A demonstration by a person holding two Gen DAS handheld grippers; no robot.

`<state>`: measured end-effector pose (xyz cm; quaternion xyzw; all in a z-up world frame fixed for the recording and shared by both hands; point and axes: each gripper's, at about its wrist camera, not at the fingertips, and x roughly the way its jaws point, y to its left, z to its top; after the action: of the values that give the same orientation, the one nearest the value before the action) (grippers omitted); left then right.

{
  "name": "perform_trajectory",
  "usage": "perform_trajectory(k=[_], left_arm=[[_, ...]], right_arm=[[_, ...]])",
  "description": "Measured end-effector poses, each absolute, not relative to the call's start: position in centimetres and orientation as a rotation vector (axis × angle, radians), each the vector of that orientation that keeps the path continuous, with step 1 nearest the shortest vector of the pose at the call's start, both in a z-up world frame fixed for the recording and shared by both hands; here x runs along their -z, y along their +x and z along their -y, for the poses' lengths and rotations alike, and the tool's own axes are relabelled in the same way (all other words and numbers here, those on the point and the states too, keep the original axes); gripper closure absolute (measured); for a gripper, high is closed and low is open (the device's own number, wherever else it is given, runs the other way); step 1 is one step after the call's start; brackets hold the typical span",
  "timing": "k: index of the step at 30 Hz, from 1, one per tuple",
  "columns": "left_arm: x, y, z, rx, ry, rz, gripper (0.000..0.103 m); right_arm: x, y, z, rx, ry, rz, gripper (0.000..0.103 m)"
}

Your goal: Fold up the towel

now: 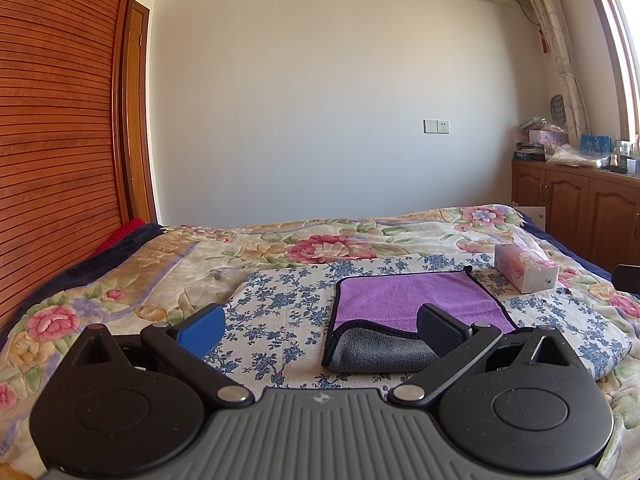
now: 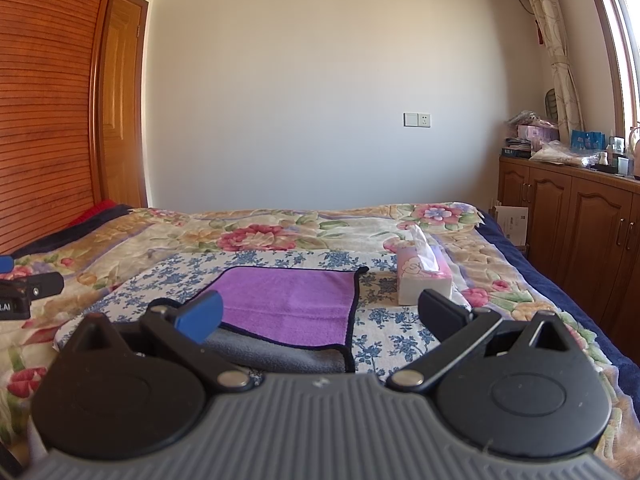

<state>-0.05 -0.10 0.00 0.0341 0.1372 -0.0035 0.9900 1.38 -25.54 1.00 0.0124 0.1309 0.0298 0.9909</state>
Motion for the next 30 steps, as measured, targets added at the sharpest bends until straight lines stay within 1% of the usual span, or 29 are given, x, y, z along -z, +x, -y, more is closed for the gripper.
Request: perform_trajectory(k=[25,30], left_arm=[[0.0,-0.8,0.6,0.021,0.082,-0.285,0.000],[0.2,0.7,0.8,0.037,0.099,-0.310,0.000]], right_arm=[[-0.6,1.9,25.3,-0.065,0.023,-0.280,0.000],[-0.4,2.8,25.4,-0.072,0.034,-0.303,0.000]])
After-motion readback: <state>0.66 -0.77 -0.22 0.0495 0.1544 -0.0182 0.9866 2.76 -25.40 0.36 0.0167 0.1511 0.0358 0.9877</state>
